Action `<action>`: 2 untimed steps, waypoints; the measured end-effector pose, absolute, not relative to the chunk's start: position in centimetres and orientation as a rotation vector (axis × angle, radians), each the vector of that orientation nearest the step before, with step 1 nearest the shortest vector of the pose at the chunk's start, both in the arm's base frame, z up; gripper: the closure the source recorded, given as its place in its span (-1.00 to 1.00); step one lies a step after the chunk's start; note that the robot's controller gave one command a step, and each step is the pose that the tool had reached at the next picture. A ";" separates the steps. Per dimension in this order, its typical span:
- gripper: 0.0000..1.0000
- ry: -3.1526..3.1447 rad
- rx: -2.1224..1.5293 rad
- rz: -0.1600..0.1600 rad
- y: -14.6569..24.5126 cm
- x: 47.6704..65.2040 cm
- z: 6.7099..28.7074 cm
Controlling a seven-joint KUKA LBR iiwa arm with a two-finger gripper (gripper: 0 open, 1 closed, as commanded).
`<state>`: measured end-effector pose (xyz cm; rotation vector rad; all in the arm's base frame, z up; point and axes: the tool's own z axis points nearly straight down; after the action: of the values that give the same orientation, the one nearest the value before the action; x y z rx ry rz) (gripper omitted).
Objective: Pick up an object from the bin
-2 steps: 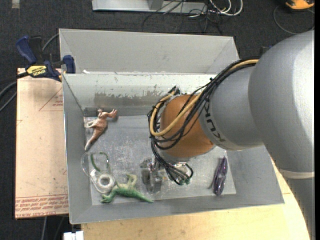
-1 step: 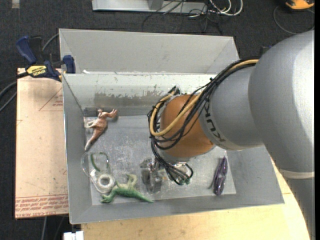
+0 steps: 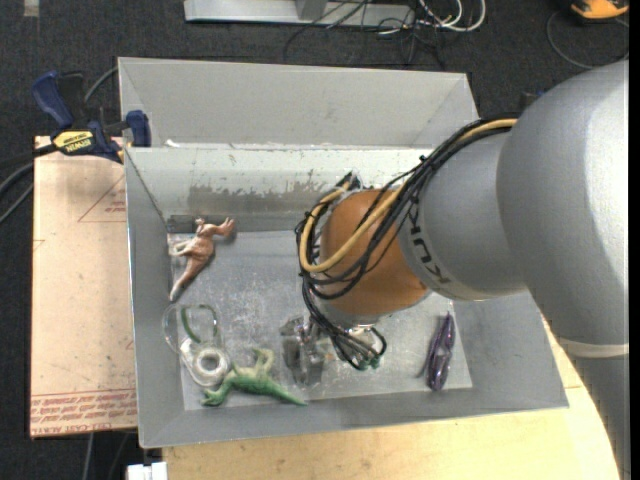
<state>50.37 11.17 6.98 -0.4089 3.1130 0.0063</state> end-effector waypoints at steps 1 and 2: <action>1.00 3.108 -0.431 0.008 11.4 50.6 12.2; -1.00 3.108 -0.432 0.008 11.4 50.6 12.2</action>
Offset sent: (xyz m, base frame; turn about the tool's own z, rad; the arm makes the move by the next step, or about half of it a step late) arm 0.0000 0.0000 0.0000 0.0000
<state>50.62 11.38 12.24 -0.4317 3.1080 0.0078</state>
